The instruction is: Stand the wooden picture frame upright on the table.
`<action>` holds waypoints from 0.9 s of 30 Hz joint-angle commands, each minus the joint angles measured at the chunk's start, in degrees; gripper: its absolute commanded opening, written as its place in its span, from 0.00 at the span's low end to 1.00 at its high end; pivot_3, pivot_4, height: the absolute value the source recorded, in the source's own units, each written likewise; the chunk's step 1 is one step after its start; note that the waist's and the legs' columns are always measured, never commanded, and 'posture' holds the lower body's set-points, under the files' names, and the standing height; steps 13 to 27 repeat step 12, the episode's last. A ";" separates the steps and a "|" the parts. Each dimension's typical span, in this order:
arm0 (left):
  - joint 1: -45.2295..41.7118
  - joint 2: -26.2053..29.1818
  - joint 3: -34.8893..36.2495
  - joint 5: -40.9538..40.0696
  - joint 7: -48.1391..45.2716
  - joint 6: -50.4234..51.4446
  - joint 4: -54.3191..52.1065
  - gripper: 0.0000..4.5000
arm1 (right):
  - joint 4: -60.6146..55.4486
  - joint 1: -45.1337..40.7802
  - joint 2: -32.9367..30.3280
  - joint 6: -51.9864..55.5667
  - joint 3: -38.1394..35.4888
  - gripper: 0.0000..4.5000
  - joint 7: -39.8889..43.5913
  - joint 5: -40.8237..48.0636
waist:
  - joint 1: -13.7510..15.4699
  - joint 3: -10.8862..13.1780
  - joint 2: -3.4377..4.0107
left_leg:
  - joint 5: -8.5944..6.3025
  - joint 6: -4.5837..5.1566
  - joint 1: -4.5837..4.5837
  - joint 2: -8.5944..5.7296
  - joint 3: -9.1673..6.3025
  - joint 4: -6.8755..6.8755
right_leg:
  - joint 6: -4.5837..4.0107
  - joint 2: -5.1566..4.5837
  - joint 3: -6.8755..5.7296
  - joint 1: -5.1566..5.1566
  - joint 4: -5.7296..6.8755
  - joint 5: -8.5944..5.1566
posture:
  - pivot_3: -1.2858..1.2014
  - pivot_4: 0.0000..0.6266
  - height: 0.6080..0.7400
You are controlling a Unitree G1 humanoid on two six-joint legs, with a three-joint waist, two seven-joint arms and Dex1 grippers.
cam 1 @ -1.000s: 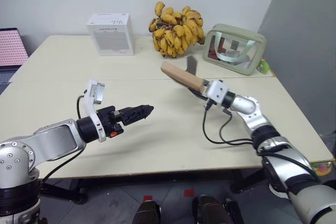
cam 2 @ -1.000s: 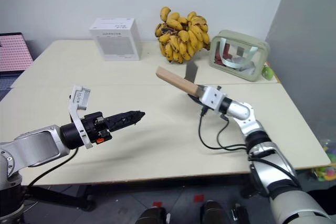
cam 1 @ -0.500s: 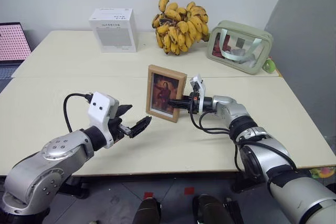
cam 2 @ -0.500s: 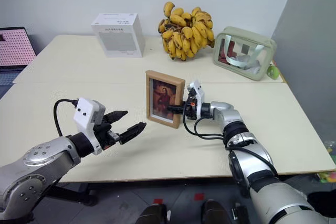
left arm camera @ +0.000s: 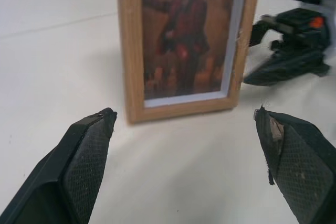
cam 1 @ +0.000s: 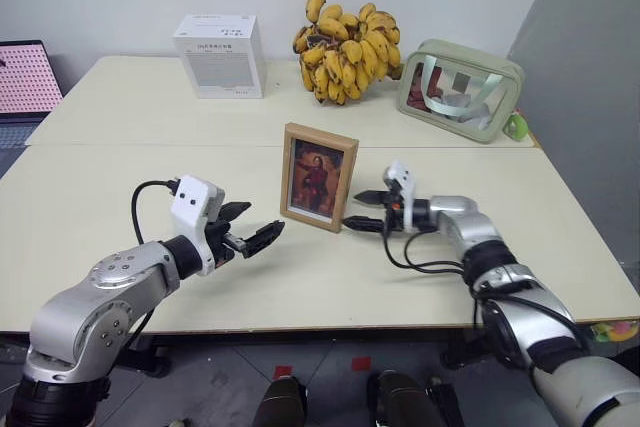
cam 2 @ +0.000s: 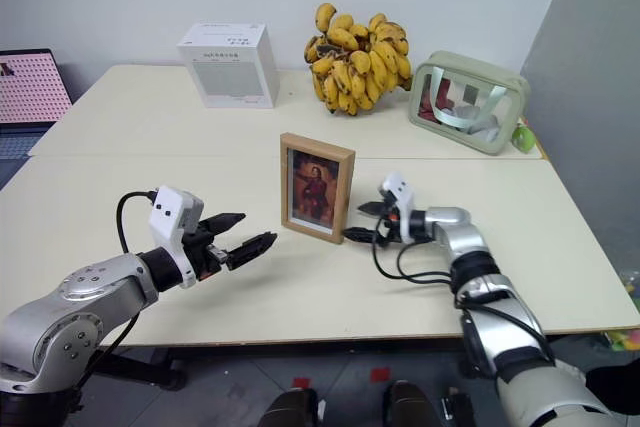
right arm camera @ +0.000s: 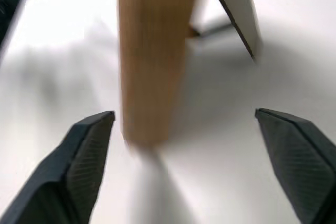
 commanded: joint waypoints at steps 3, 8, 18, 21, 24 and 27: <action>-2.11 9.29 3.60 1.48 -12.62 -0.31 5.53 1.00 | -46.89 14.71 -11.59 21.52 -2.16 0.99 -1.61 6.86 | -0.34 0.01 0.07 | -0.01 0.00 0.02 0.02 0.00 -0.08 | 0.01 0.01 -0.02 -0.07 0.07 -0.03 | 0.52 0.24 1.00; -7.35 13.29 5.07 0.20 -18.84 1.68 10.27 1.00 | -67.03 11.34 -7.45 51.06 -5.40 0.99 -15.61 14.81 | -1.80 0.02 0.03 | 0.00 -0.01 0.17 0.11 0.14 0.01 | -0.44 0.04 0.16 -0.61 0.93 -0.29 | 0.52 0.24 1.00; -12.01 16.15 4.18 0.64 -23.38 2.92 12.96 1.00 | -71.33 9.22 -5.40 60.32 -4.94 0.99 -21.62 16.80 | -1.50 0.00 0.00 | 0.01 -0.02 0.19 0.18 -0.10 0.01 | -0.55 0.07 -0.16 -0.66 0.94 -0.24 | 0.52 0.24 1.00; -12.01 16.15 4.18 0.64 -23.38 2.92 12.96 1.00 | -71.33 9.22 -5.40 60.32 -4.94 0.99 -21.62 16.80 | -1.50 0.00 0.00 | 0.01 -0.02 0.19 0.18 -0.10 0.01 | -0.55 0.07 -0.16 -0.66 0.94 -0.24 | 0.52 0.24 1.00; -12.01 16.15 4.18 0.64 -23.38 2.92 12.96 1.00 | -71.33 9.22 -5.40 60.32 -4.94 0.99 -21.62 16.80 | -1.50 0.00 0.00 | 0.01 -0.02 0.19 0.18 -0.10 0.01 | -0.55 0.07 -0.16 -0.66 0.94 -0.24 | 0.52 0.24 1.00; -12.01 16.15 4.18 0.64 -23.38 2.92 12.96 1.00 | -71.33 9.22 -5.40 60.32 -4.94 0.99 -21.62 16.80 | -1.50 0.00 0.00 | 0.01 -0.02 0.19 0.18 -0.10 0.01 | -0.55 0.07 -0.16 -0.66 0.94 -0.24 | 0.52 0.24 1.00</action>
